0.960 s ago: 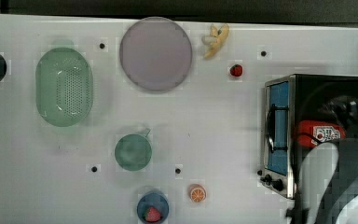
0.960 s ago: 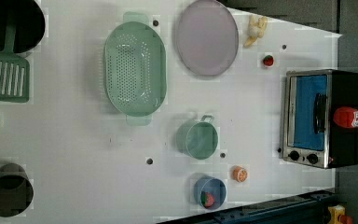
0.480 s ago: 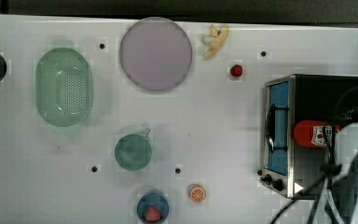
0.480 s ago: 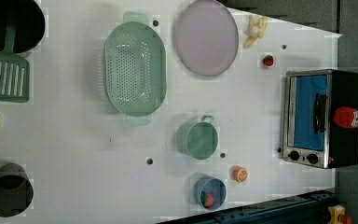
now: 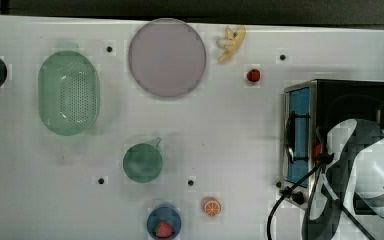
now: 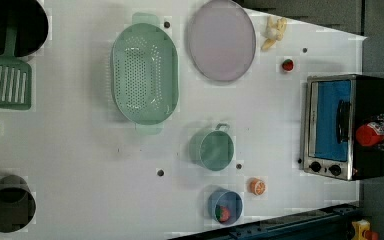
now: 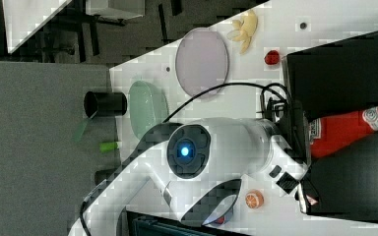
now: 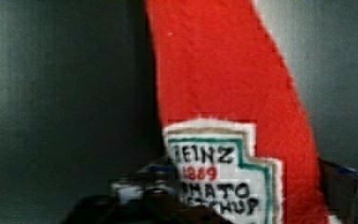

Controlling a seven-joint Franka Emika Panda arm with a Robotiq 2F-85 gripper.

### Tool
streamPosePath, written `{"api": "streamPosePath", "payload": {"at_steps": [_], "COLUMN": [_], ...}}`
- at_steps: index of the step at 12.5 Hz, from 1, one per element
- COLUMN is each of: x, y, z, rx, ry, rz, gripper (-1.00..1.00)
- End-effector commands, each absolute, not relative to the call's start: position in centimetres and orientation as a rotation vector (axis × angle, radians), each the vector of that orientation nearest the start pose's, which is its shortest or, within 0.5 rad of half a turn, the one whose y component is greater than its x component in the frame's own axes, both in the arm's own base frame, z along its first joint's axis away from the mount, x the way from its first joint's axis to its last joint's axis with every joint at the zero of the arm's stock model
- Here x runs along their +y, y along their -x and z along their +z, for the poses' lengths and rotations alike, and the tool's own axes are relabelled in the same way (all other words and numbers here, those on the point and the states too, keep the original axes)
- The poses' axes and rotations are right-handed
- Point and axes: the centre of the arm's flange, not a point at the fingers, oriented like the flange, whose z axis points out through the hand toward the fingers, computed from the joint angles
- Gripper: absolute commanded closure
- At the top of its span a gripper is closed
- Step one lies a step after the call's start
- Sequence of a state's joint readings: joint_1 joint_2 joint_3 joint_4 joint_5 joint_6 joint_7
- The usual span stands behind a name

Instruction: Pick Ketchup from oven and place it on table.

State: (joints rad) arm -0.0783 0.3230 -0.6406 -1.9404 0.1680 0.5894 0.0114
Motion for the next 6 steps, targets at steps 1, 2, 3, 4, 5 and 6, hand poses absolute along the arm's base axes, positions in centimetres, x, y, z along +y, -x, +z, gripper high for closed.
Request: {"api": "streamPosePath", "payload": {"at_steps": [1,2,3,4,5,6], "x": [-38.3,-38.1,-37.5,-35.6,-33.8,-31.4], "y": [-47.4,-47.8,-48.7,-50.3,-51.5,-52.9], "z": [36.9,37.6,39.4,43.0,45.0,46.9], "rx": [2.308,2.295,2.265,2.195,2.142,2.075], "ry": [2.176,2.183,2.199,2.249,2.306,2.370], "rz": [-0.024,-0.032,-0.053,-0.064,-0.061,-0.060], "gripper": [-0.23,-0.23,-0.23,-0.23,-0.23,-0.23]}}
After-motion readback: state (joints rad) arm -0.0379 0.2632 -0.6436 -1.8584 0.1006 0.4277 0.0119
